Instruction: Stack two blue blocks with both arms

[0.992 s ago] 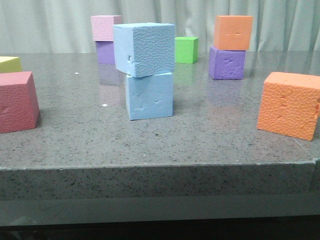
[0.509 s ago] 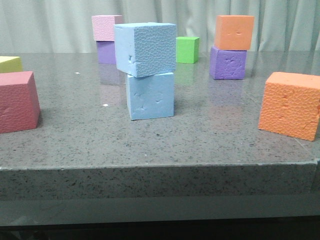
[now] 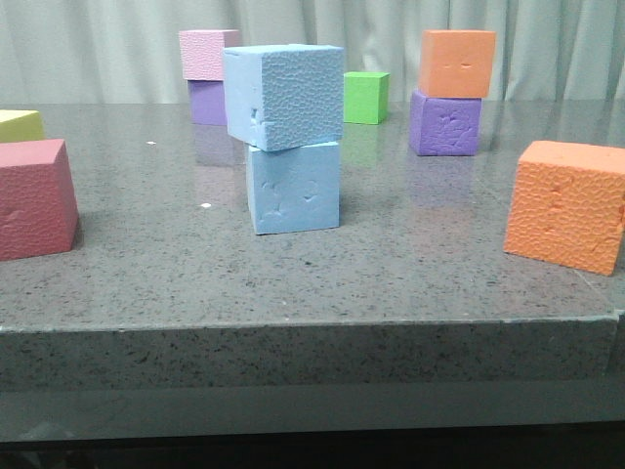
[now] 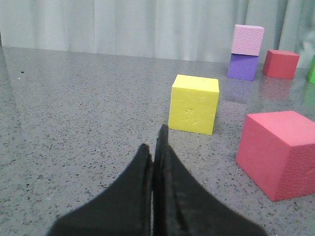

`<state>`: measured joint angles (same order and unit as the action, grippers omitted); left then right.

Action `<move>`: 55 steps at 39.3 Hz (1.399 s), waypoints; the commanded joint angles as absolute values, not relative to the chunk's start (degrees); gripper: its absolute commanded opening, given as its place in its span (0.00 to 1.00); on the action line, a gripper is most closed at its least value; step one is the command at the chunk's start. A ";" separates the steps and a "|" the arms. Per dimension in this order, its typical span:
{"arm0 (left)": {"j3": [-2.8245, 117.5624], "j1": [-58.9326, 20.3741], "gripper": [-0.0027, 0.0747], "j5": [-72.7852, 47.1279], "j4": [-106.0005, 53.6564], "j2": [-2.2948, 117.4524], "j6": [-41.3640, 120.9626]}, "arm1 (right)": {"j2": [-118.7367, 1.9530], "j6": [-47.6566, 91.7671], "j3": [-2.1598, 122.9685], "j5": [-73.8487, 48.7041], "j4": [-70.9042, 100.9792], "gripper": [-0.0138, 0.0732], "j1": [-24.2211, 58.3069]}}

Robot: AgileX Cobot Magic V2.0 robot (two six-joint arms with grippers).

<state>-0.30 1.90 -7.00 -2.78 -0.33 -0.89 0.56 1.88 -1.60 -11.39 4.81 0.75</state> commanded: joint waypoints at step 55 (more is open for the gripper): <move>-0.43 1.96 0.01 0.00 -3.72 -1.26 -1.28 | 1.65 1.97 -1.26 -7.24 4.80 0.08 0.50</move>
<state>-0.30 1.90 -5.29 -3.15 -0.33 -0.89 0.56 1.88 -1.60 -11.39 4.81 0.75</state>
